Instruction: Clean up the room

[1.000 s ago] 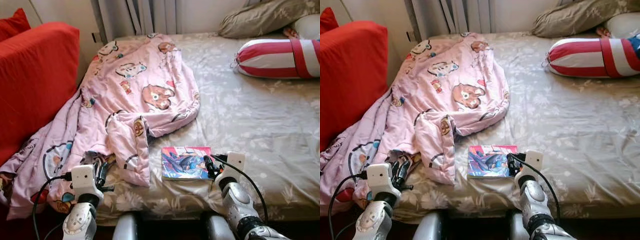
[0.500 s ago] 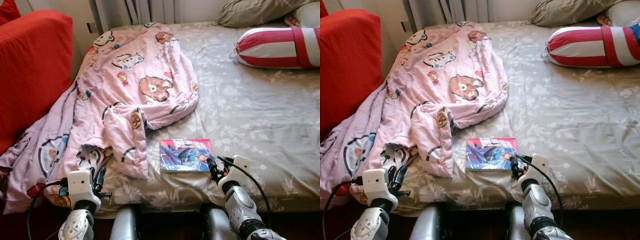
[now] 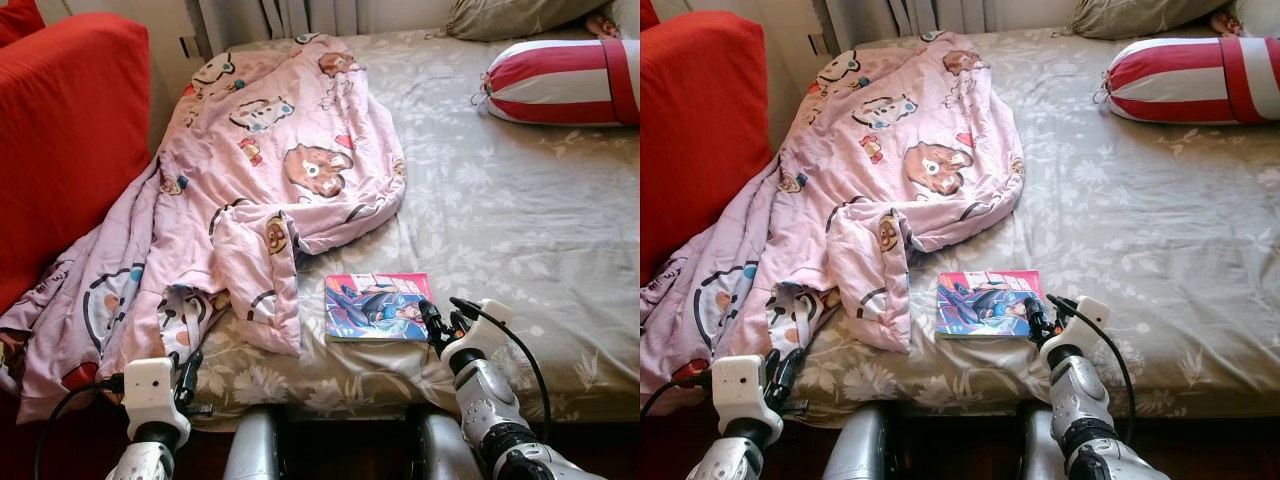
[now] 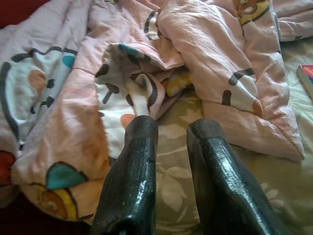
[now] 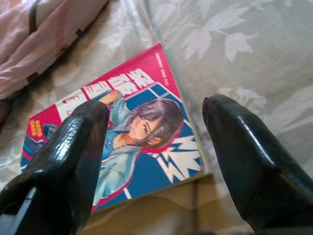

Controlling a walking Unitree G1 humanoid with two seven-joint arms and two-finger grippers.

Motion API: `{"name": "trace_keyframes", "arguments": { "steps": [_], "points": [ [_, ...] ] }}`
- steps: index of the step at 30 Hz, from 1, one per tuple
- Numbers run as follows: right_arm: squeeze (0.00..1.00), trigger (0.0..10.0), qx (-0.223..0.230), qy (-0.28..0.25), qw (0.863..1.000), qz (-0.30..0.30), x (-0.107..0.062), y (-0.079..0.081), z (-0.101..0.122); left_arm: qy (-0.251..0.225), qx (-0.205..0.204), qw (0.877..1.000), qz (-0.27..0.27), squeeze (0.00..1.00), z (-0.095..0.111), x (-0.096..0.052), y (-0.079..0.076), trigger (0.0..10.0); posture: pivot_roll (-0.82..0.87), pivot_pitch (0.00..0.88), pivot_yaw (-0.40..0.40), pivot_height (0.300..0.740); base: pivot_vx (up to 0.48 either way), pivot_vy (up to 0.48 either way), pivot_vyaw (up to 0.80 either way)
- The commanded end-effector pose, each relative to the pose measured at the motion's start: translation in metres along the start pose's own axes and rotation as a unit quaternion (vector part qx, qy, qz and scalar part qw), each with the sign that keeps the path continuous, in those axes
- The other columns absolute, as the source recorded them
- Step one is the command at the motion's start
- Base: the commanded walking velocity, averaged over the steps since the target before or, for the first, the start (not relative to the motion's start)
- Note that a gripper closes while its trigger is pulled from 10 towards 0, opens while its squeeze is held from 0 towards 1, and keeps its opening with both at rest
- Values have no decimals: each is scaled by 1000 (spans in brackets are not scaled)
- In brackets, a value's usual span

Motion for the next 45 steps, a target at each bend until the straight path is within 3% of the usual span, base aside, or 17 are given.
{"name": "trace_keyframes", "arguments": {
  "steps": [1, 11, 34, 45],
  "points": [
    [0, 10000, 12, 17, 1000, -10, -3, -5, -10, 7, 10, 1000, -4, 0, 0, -3, 3, 10000, 231, 156, 111, 568, 0, 0, 0],
    [0, 10000, 34, 21, 999, 1, -3, -2, -11, -2, 29, 1000, -7, 0, 14, -13, 7, 10000, 262, 190, 120, 568, 0, 0, 0],
    [0, 10000, 46, 13, 999, -11, -3, -9, -6, 10, 41, 999, -13, 0, 18, -20, 9, 10000, 281, 210, 130, 568, 0, 0, 0],
    [0, 10000, 175, 16, 984, -28, -10, -20, -18, 10, 56, 998, -16, 0, 21, -27, 10, 10000, 298, 223, 130, 568, 0, 0, 0]
  ]
}}
Point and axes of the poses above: a point about 5 cm out from each wrist's last joint towards the gripper, its own x axis pointing out of the wrist towards the gripper, its own z axis along the axis of the wrist's last joint, y = z × x, the point moved 3 cm from there along x, pointing out of the wrist towards the gripper, and after that the axes turned 10 degrees about x, right-handed, at the moved point
